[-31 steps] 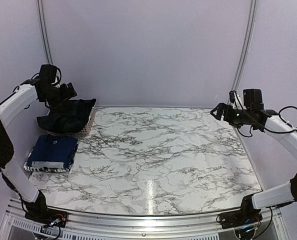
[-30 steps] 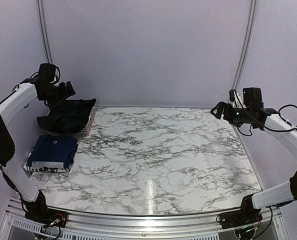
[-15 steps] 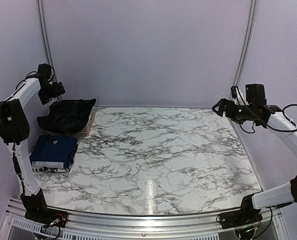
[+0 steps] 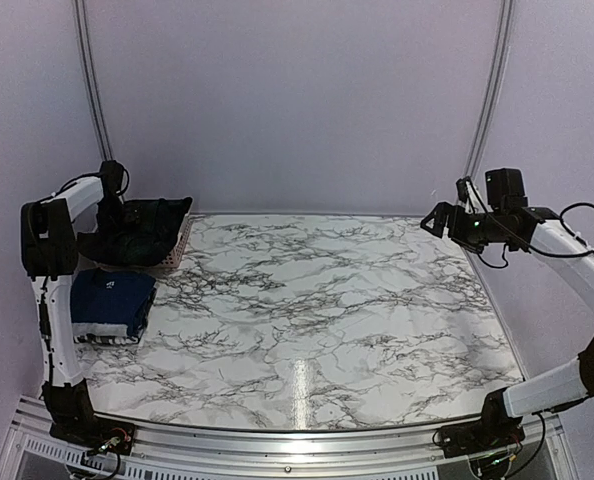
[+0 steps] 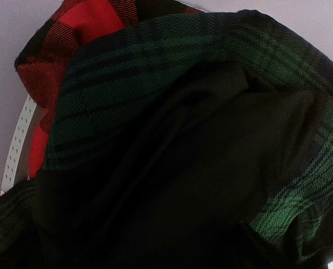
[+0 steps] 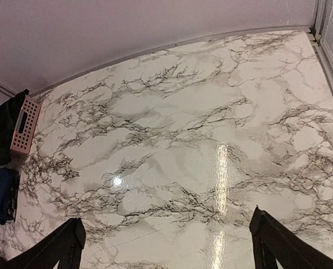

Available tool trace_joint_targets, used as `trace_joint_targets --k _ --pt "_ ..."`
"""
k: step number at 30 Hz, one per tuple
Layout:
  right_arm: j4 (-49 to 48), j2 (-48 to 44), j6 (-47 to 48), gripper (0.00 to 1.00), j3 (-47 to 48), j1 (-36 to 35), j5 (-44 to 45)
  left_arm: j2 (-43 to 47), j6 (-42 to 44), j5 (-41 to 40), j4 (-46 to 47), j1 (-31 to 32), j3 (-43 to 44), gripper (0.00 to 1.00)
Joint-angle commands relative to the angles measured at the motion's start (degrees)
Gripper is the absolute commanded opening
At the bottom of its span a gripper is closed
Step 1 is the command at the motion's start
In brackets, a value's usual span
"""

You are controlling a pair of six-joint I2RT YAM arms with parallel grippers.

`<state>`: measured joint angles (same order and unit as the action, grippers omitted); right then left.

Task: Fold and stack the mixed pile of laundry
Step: Pick up the crumpled skirt and place it in the bin.

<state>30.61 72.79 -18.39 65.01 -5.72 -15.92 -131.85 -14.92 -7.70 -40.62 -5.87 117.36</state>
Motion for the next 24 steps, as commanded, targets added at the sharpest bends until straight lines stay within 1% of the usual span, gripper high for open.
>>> trace_joint_targets --k 1,4,6,7,12,17,20,24 --pt "0.62 0.68 -0.27 0.99 2.66 0.01 -0.69 -0.5 2.13 3.73 -2.56 0.46 0.51 0.54" --pt "0.63 0.77 0.08 0.99 2.47 0.02 -0.84 1.27 2.04 7.24 -2.75 0.55 1.47 0.22" --pt "0.67 0.87 0.22 0.98 2.4 0.02 -0.94 3.13 1.84 10.66 -2.81 0.66 2.56 0.03" --pt "0.6 0.86 0.36 0.98 2.28 0.02 -1.02 4.3 1.7 11.86 -2.8 0.72 3.28 0.0" --pt "0.05 0.6 0.54 0.98 1.58 0.04 -1.89 11.19 -0.57 15.93 -2.06 1.1 6.81 0.0" --pt "-1.01 0.34 0.51 0.99 0.62 0.05 -3.33 20.4 -3.91 22.15 1.77 2.46 3.6 0.0" --pt "-2.03 0.4 0.51 0.98 0.21 0.07 -4.85 24.82 -5.79 25.53 3.86 5.3 2.21 0.0" --pt "-3.01 0.68 0.82 0.98 0.08 0.01 -6.82 29.0 -8.69 28.93 6.16 13.44 3.83 0.0"
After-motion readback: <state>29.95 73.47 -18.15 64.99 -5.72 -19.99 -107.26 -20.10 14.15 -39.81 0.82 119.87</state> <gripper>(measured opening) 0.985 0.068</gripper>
